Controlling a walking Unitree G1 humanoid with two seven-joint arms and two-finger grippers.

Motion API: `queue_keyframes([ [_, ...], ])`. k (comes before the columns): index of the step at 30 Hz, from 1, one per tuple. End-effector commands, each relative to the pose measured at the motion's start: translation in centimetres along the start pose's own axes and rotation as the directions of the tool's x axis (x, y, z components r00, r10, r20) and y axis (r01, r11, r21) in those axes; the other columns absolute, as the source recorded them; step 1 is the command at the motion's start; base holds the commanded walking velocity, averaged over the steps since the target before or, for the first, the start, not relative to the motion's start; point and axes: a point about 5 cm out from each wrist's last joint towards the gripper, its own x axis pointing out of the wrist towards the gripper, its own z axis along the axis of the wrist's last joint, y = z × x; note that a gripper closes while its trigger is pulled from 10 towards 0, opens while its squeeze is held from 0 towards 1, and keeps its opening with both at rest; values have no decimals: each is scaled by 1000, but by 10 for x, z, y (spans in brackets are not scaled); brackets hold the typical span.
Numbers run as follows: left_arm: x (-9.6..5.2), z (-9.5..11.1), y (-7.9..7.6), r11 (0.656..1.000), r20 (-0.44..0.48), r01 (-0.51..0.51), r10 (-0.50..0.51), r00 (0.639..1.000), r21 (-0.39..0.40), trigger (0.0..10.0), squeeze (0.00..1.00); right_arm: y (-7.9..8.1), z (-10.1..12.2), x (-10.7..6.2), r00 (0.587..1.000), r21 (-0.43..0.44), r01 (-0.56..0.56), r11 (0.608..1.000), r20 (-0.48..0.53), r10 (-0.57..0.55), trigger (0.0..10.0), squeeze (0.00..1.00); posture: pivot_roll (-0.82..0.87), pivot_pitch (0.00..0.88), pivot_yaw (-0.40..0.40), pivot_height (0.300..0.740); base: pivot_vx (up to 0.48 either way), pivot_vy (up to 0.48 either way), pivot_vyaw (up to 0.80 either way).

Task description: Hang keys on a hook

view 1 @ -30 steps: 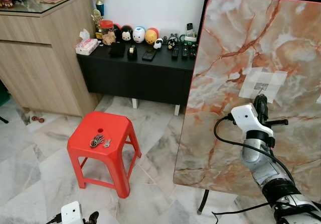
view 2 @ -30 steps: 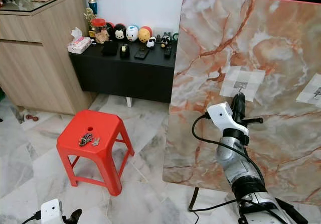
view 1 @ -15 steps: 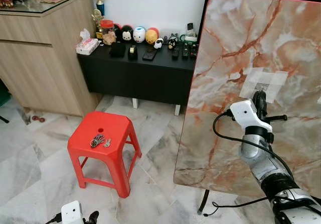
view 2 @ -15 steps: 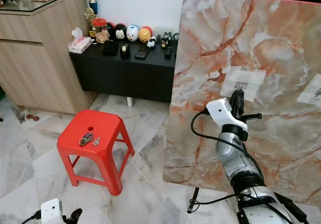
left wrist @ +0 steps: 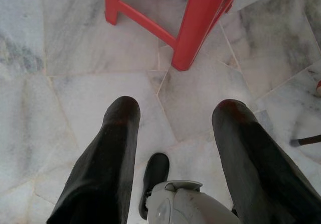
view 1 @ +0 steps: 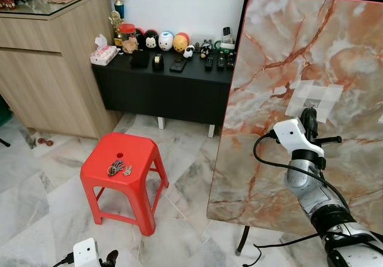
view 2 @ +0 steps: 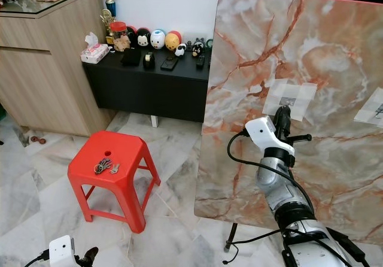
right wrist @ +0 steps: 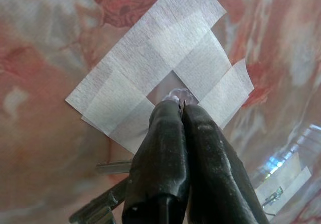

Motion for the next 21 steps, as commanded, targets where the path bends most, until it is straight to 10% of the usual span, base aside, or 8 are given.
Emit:
queue_keyframes([
  [1, 1, 2, -2, 1000, 4, -5, 5, 1000, -14, 10000, 0, -4, -1, 5, 1000, -3, 18, 1000, -21, -18, 10000, 0, 106, 0, -47, 740, 0, 0, 0],
  [21, 1, 1, -1, 1000, -1, -10, 10, 1000, -20, 10000, 0, -5, -2, 10, 999, -31, -11, 999, -44, 10, 10000, 0, 108, 0, -48, 740, 0, 0, 0],
])
